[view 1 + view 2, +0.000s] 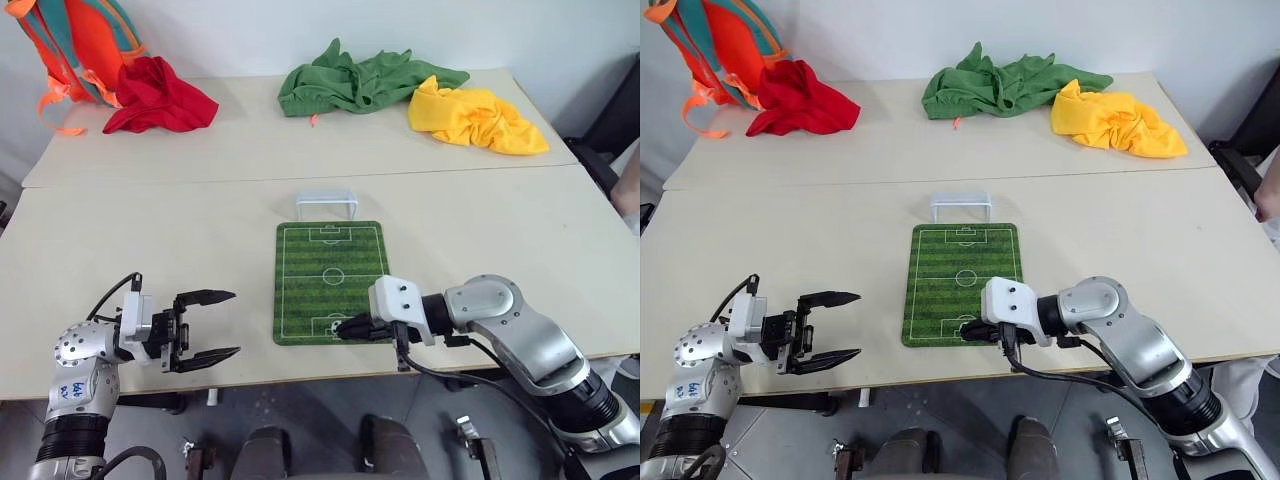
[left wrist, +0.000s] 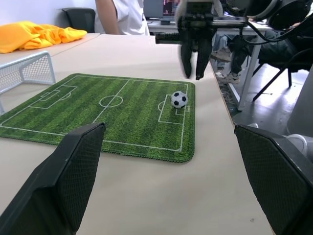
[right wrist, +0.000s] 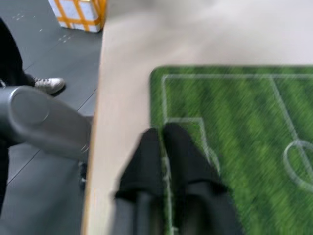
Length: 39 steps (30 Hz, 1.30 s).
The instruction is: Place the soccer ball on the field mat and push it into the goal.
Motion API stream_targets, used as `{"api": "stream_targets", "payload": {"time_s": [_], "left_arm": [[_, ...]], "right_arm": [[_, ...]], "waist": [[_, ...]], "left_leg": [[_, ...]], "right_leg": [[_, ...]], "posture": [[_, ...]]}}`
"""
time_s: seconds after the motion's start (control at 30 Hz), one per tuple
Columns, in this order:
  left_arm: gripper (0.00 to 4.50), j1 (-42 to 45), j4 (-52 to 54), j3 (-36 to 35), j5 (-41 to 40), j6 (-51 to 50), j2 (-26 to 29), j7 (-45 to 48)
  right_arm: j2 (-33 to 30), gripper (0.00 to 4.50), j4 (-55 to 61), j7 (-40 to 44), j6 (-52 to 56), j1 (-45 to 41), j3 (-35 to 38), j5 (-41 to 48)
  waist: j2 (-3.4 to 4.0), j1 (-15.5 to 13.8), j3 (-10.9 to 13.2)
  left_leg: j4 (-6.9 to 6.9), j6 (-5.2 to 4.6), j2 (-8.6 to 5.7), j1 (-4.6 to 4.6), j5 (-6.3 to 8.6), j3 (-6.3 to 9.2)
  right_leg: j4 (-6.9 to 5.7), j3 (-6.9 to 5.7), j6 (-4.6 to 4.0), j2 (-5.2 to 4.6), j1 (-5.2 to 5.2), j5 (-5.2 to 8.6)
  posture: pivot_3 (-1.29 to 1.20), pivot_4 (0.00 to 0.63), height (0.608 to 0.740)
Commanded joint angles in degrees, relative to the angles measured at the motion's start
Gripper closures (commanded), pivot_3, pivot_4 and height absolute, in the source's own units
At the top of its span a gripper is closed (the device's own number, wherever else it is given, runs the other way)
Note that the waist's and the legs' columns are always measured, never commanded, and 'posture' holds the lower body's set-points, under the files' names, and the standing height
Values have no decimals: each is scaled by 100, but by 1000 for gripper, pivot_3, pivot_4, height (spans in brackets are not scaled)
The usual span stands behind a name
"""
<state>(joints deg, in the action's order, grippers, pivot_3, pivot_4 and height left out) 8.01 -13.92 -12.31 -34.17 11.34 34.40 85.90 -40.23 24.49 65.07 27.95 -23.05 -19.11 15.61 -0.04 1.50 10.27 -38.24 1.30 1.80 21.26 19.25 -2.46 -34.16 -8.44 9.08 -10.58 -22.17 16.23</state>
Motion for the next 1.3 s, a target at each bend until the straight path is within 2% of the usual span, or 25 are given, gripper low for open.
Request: {"api": "stream_targets", "payload": {"time_s": [0.03,0.47,0.6,0.77,0.9,1.07,1.2,1.27,1.3], "left_arm": [[0,32,65,-50,-44,25,33,87],[0,-126,279,-81,-63,-42,71,18],[0,13,189,-69,-17,-17,55,-28],[0,279,-73,-49,64,97,7,-23],[0,495,-273,-35,120,198,-44,-29],[0,751,-535,-4,209,302,-98,-49],[0,916,-792,-61,326,70,-68,-433],[0,969,-869,-116,312,-53,-41,-569],[0,1027,-943,-203,287,-117,-41,-736]], "right_arm": [[-50,4462,73,87,-308,64,-27,-47],[526,4462,-1600,119,-1293,-221,-392,-667],[821,4462,-2645,-371,-1673,-931,-2,-935],[996,4462,-3353,-944,-1742,-1658,558,-959],[986,4462,-3148,-1327,-1455,-1857,1067,-796],[842,4462,-2297,-1352,-853,-1535,1351,-495],[379,4462,-1786,-1074,-184,-1037,1536,-217],[129,4462,-1803,-947,-155,-800,1660,-149],[-41,4305,-1896,-779,-340,-588,1788,-83]], "waist": [[0,9,0],[-2,5,-1],[-2,22,-1],[-2,1,-1],[-2,2,-1],[-2,10,-1],[-2,-2,-1],[-2,-11,-1],[-3,-17,0]], "left_leg": [[0,0,0,0,0,-1],[-5,0,0,-2,0,-1],[-10,1,0,-3,-1,-1],[-36,1,1,-1,-1,-4],[-32,1,1,3,0,-4],[-26,2,1,10,0,-10],[-26,0,1,9,1,-14],[-27,-1,0,10,2,-15],[-29,-2,0,10,2,-16]], "right_leg": [[0,1,0,0,0,0],[-3,1,0,0,2,0],[-7,2,0,0,3,0],[-34,11,-3,-1,-4,-1],[-35,11,-3,-1,-9,-1],[-37,13,-3,0,-21,-1],[-36,15,-3,0,-21,-1],[-36,17,-3,-1,-21,-1],[-36,17,-3,-1,-21,-2]], "posture": [[0,150,740],[0,150,740],[0,150,740],[0,150,740],[0,150,740],[0,150,740],[0,150,740],[0,150,740],[0,150,740]]}}
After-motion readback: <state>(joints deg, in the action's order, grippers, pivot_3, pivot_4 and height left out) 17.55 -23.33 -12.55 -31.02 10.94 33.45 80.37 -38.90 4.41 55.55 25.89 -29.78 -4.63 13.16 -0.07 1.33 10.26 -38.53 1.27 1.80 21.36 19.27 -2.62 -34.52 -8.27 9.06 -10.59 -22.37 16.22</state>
